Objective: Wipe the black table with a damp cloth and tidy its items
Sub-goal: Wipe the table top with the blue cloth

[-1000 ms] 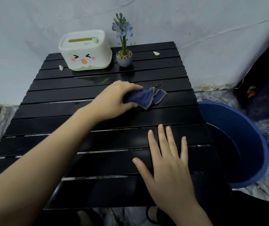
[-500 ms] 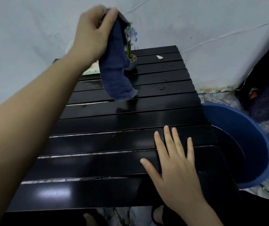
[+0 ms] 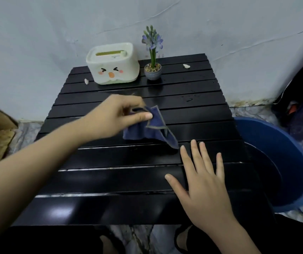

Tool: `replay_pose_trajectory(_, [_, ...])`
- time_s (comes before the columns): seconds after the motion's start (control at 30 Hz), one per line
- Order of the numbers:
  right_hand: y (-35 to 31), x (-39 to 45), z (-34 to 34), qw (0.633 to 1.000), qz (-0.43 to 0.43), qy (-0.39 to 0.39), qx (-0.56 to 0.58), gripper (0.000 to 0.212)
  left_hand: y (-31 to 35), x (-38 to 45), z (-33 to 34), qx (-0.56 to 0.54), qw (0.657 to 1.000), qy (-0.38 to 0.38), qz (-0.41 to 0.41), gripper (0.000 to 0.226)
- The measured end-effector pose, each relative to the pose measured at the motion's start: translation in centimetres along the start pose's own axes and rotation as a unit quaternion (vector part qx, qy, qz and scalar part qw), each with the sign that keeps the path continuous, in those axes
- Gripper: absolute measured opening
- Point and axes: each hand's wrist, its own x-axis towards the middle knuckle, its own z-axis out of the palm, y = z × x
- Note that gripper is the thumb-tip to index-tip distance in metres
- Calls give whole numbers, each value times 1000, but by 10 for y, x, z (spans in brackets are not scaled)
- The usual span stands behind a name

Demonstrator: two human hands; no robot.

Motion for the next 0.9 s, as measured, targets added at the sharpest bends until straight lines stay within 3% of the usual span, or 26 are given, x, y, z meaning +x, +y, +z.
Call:
replay_pose_trajectory(0.13, [0, 0, -1, 1000, 2, -3, 4, 79, -45, 3, 7, -107, 970, 159, -152, 19])
replay_pose_trajectory(0.2, [0, -1, 0, 1000, 2, -4, 0, 79, -69, 7, 7, 23, 937, 241, -254, 29])
replay_pose_trajectory(0.27, [0, -1, 0, 1000, 2, 0, 0, 79, -72, 9, 12, 139, 905, 273, -296, 47])
replay_pose_trajectory(0.33, [-1, -1, 0, 1000, 3, 0, -7, 79, -57, 14, 27, 140, 918, 263, -261, 67])
replay_pose_trajectory(0.4, [-1, 0, 0, 1000, 5, -4, -16, 80, -42, 22, 52, 131, 932, 204, -270, 98])
replay_pose_trajectory(0.47, [-2, -1, -1, 1000, 5, -6, -22, 79, -37, 30, 81, 135, 914, 155, -349, 123])
replay_pose_trajectory(0.53, [-3, -1, -1, 999, 7, -3, -31, 79, -36, 38, 105, 170, 890, 156, -392, 126])
replay_pose_trajectory(0.7, [-6, 1, -2, 998, 11, -13, -67, 77, -32, 84, 130, 215, 897, 178, -343, 89])
replay_pose_trajectory(0.9, [-9, 5, 8, 996, 33, -24, -83, 77, -13, 159, 160, 244, 946, 92, -190, 72])
